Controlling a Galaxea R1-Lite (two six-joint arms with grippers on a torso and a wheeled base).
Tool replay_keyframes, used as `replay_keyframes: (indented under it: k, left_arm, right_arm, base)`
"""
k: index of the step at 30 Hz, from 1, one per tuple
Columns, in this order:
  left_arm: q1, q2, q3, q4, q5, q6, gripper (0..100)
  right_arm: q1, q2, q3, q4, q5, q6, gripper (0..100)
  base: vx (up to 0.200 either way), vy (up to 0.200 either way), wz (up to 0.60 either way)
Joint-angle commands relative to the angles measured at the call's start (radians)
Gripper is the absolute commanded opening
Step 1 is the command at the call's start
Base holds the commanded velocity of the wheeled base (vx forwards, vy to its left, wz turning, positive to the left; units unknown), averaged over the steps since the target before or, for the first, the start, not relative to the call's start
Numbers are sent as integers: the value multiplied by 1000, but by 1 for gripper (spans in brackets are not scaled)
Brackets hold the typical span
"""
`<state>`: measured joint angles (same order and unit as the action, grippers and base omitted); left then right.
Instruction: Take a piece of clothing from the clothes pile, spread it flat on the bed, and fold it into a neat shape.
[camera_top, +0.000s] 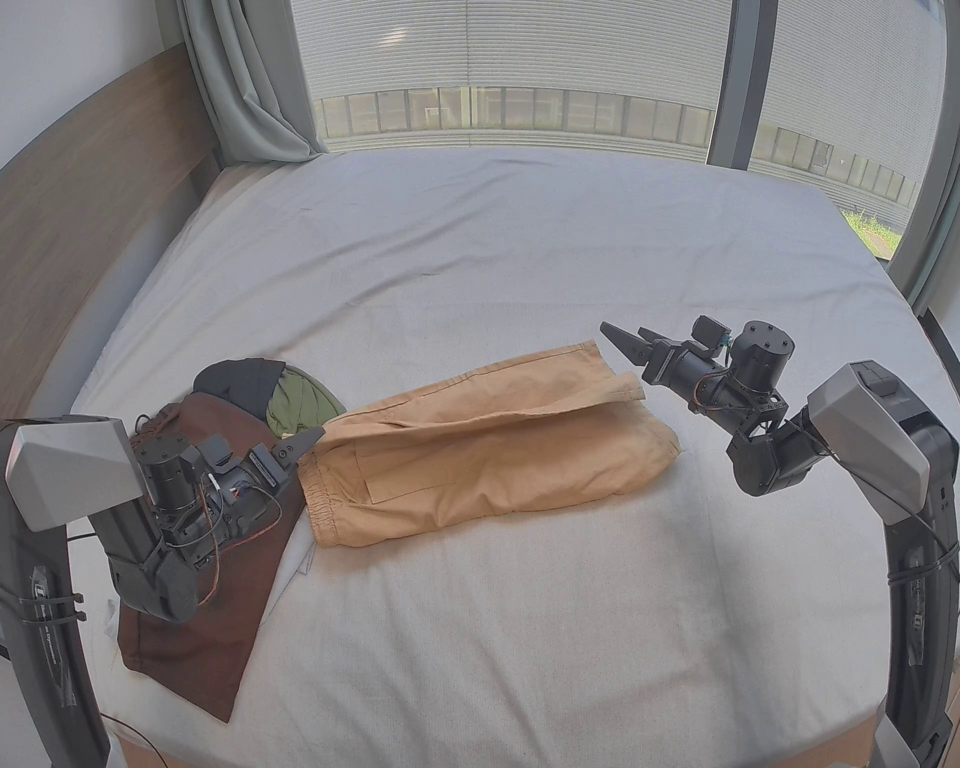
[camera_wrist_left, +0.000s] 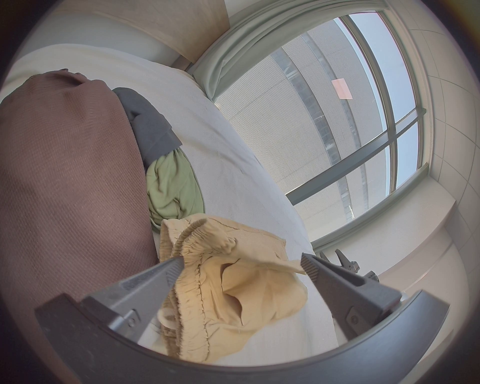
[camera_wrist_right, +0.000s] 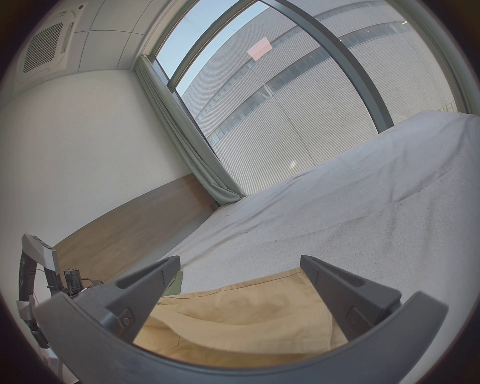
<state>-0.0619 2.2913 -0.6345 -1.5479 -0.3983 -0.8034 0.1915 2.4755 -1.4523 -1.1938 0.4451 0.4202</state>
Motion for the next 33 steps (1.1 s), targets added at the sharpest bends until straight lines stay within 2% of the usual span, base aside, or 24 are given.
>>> replay_keyframes:
  k: [1, 23, 33]
  left_arm:
    - [22, -1, -17, 0, 12, -5, 100]
    - [24, -73, -4, 0, 15, -71, 100]
    - [7, -125, 32, 0, 4, -71, 100]
  right_arm:
    - [0, 5, 9, -3, -3, 0, 100]
    - [8, -67, 148, -41, -8, 0, 100]
    - [17, -190, 389, -69, -11, 5, 100]
  base:
    - [0, 0, 0]
    - [0, 0, 0]
    - [0, 0, 0]
